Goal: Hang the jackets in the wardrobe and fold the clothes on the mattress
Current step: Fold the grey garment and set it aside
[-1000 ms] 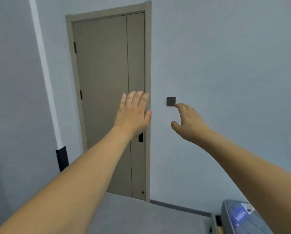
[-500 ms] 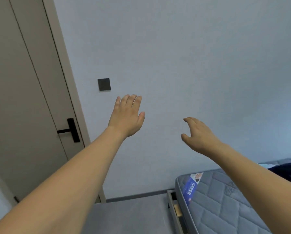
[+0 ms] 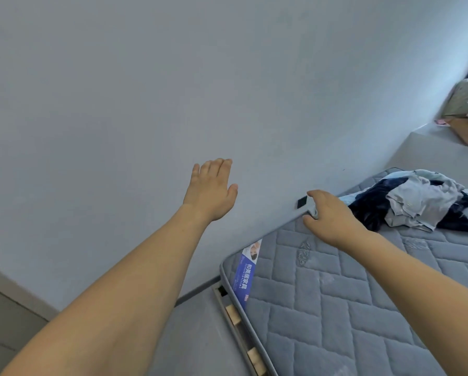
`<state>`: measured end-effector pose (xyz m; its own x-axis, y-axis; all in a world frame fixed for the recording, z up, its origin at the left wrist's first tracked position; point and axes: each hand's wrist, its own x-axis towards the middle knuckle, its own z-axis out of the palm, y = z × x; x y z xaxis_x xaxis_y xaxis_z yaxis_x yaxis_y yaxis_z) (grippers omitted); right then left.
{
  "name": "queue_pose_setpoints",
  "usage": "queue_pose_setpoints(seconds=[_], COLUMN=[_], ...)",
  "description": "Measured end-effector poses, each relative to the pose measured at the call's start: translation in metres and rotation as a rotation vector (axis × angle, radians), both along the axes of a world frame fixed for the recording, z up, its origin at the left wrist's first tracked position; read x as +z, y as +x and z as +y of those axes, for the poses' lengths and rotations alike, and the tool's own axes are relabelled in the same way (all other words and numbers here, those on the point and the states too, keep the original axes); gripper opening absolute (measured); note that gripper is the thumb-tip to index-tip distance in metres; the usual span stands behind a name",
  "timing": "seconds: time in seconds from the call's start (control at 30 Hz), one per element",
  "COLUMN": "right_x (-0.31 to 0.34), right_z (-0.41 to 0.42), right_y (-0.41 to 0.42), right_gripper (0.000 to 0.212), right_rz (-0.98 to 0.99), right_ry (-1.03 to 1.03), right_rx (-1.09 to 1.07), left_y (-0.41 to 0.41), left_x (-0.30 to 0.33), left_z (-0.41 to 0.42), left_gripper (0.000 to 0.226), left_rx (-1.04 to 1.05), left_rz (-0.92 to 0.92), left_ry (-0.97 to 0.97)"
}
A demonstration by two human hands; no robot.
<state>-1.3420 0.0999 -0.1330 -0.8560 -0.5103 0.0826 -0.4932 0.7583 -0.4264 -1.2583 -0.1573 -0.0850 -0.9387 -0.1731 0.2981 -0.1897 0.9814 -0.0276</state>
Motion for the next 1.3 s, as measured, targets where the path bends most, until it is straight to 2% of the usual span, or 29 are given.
queue_pose_setpoints(seconds=[0.23, 0.47, 0.77, 0.87, 0.97, 1.03, 1.13, 1.3], right_x=[-0.101, -0.279, -0.454, -0.516, -0.577, -0.614, -0.658, -0.654], right_z=[0.023, 0.068, 0.187, 0.233, 0.29, 0.323, 0.343, 0.375], right_y=[-0.117, -0.262, -0.397, -0.422, -0.441, -0.442, -0.45, -0.49], right_gripper=[0.057, 0.063, 0.051, 0.057, 0.064, 0.064, 0.063, 0.068], right_rz=[-0.116, -0.266, -0.197, -0.149, -0.214, -0.232, -0.107, -0.085], right_ry=[0.016, 0.063, 0.192, 0.29, 0.399, 0.449, 0.419, 0.344], right_rx=[-0.14, -0.398, -0.637, -0.664, -0.774, -0.843, -0.838, -0.875], left_y=[-0.154, -0.328, -0.486, -0.523, -0.551, -0.555, -0.567, -0.625], left_x=[-0.107, -0.322, -0.51, -0.576, -0.637, -0.672, -0.708, -0.691], left_z=[0.018, 0.055, 0.188, 0.25, 0.305, 0.319, 0.324, 0.385], left_gripper=[0.06, 0.059, 0.063, 0.066, 0.069, 0.072, 0.078, 0.078], left_rx=[-0.158, -0.24, -0.558, -0.645, -0.73, -0.759, -0.792, -0.895], left_rz=[-0.186, -0.487, -0.606, -0.696, -0.72, -0.631, -0.468, -0.51], left_ry=[0.012, 0.099, 0.178, 0.17, 0.178, 0.079, -0.03, 0.008])
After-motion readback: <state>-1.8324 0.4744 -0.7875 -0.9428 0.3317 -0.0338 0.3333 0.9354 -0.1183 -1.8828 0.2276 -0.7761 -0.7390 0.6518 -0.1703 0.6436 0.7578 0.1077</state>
